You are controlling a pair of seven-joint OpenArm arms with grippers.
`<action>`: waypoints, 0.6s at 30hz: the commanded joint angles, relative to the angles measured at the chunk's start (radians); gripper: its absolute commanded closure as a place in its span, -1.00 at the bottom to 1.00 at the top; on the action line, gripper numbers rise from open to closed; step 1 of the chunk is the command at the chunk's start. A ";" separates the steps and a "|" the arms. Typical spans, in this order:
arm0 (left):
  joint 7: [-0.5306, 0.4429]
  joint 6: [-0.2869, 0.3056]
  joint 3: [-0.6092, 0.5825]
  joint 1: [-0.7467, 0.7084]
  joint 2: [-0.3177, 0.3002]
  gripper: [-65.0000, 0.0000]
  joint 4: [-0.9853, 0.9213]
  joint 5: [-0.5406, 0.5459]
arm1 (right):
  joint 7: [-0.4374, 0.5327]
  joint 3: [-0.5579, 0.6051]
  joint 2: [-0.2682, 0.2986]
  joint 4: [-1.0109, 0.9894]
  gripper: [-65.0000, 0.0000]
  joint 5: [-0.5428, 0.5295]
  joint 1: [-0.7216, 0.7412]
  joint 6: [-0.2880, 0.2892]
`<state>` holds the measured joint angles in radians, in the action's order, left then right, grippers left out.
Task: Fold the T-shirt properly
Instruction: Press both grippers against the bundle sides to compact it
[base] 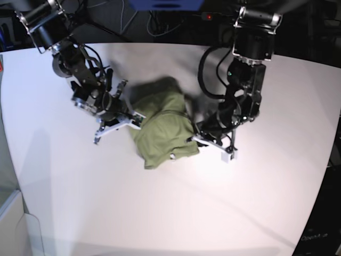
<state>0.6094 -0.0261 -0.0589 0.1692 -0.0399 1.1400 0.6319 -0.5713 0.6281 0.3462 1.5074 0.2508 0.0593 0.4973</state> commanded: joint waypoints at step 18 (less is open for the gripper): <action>0.019 -0.007 -0.003 0.145 0.044 0.95 -0.061 -0.014 | 0.006 -0.150 -0.042 0.003 1.00 -0.012 -0.128 0.025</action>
<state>0.6403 -0.0456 -0.0616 0.2832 -0.0002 1.0599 0.6090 -0.4686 0.4808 0.2863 1.5215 0.2066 -0.0563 0.4973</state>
